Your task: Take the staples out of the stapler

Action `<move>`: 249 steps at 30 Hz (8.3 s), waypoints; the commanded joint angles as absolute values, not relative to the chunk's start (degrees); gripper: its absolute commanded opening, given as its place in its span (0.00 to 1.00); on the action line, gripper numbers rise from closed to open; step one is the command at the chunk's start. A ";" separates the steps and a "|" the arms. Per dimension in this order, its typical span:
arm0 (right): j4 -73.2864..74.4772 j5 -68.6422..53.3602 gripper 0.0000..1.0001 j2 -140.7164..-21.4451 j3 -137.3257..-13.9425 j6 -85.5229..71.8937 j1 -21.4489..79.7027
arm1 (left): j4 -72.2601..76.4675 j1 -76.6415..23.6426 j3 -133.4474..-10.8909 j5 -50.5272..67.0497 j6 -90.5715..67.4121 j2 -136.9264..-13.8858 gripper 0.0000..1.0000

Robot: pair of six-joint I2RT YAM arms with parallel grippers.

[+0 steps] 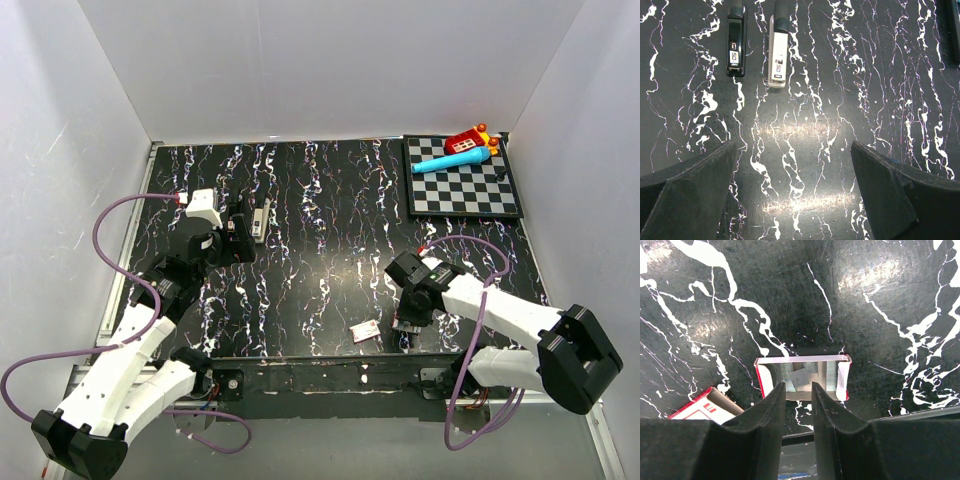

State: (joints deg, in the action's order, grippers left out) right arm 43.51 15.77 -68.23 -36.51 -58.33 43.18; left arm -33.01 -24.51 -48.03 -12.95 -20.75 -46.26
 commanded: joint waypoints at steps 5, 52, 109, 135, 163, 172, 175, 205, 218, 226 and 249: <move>48.07 19.24 0.36 -63.73 -38.67 -58.89 43.07 | -33.14 -24.70 -48.08 -10.73 -19.51 -46.49 0.98; 49.65 17.14 0.31 -58.28 -34.10 -57.39 36.39 | -27.86 -41.04 -46.15 0.79 -31.90 -63.11 0.94; 46.58 15.03 0.32 -64.51 -34.54 -54.67 36.39 | -27.33 -41.31 -44.74 0.79 -31.99 -62.31 0.97; 50.62 16.96 0.36 -58.45 -35.42 -55.81 36.39 | -27.07 -41.31 -44.12 -0.97 -32.08 -62.58 0.98; 47.99 16.96 0.32 -60.99 -34.28 -55.72 36.39 | -27.07 -41.40 -44.21 -1.23 -32.08 -62.84 0.98; 47.20 16.70 0.29 -62.84 -34.45 -55.37 36.39 | -27.07 -41.40 -44.12 -1.23 -32.08 -63.11 0.98; 46.67 16.35 0.28 -63.28 -34.19 -55.37 36.39 | -27.16 -41.40 -44.21 -1.23 -31.99 -63.02 0.98; 49.83 17.40 0.25 -61.26 -34.89 -55.55 36.39 | -26.98 -41.31 -44.38 -0.97 -31.99 -63.63 0.98; 48.43 16.96 0.25 -62.49 -34.10 -55.55 36.30 | -26.98 -41.31 -43.68 -1.23 -32.08 -62.84 0.98; 47.20 16.87 0.25 -64.60 -34.28 -55.20 36.39 | -26.98 -41.31 -43.77 -1.32 -32.08 -63.11 0.98; 43.42 16.08 0.01 -69.61 -36.38 -50.72 36.30 | -27.25 -41.48 -42.72 -0.18 -31.64 -63.63 0.98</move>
State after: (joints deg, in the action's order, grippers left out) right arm 45.19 15.11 -68.90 -34.57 -52.18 36.58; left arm -27.81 -41.10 -43.53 -0.82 -32.14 -63.72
